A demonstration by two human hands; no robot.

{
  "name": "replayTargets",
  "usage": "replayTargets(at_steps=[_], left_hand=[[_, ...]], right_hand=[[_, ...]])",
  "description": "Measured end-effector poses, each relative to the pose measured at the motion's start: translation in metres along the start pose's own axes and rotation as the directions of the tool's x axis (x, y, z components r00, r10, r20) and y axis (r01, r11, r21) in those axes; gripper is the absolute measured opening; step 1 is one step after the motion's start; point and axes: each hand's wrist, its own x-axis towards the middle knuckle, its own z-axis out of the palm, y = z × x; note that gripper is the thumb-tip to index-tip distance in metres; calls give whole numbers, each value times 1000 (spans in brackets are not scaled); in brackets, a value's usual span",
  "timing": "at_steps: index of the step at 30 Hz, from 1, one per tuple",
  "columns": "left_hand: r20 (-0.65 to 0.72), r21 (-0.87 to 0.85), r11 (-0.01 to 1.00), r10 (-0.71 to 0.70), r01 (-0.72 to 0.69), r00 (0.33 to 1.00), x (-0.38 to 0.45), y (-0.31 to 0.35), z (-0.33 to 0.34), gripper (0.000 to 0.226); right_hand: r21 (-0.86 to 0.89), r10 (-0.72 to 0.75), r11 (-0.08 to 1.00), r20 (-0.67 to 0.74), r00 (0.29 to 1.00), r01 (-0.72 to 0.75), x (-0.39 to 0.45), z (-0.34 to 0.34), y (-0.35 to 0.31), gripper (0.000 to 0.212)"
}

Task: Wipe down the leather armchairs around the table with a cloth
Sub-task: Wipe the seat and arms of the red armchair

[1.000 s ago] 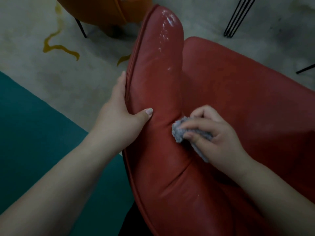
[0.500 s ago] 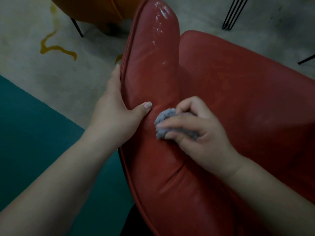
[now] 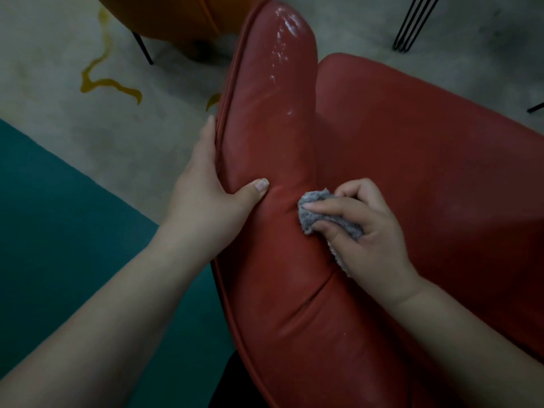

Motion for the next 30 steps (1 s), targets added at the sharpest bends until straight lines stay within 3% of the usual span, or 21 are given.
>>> replayTargets(at_steps=[5, 9, 14, 18, 21, 26, 30], left_hand=[[-36, 9, 999, -37, 37, 999, -2, 2, 5, 94], [-36, -3, 999, -39, 39, 999, 7, 9, 5, 92], [-5, 118, 993, 19, -18, 1000, 53, 25, 0, 90], [7, 204, 978, 38, -38, 999, 86, 34, 7, 89], [-52, 242, 969, 65, -50, 997, 84, 30, 13, 85], [-78, 280, 957, 108, -82, 991, 81, 31, 15, 82], [-61, 250, 964, 110, -91, 992, 79, 32, 13, 79]], right_hand=[[20, -133, 991, 10, 991, 133, -2, 14, -6, 21], [48, 10, 999, -58, 998, -8, 24, 11, 4, 25], [179, 128, 980, -218, 968, -90, 73, 16, -1, 25], [194, 71, 981, -275, 959, -17, 135, 25, -6, 21], [120, -55, 990, -170, 984, 76, 159, 37, -1, 24], [190, 121, 980, -328, 937, -60, 184, 27, 12, 20], [72, -155, 983, -192, 969, 171, 173, 42, 4, 24]])
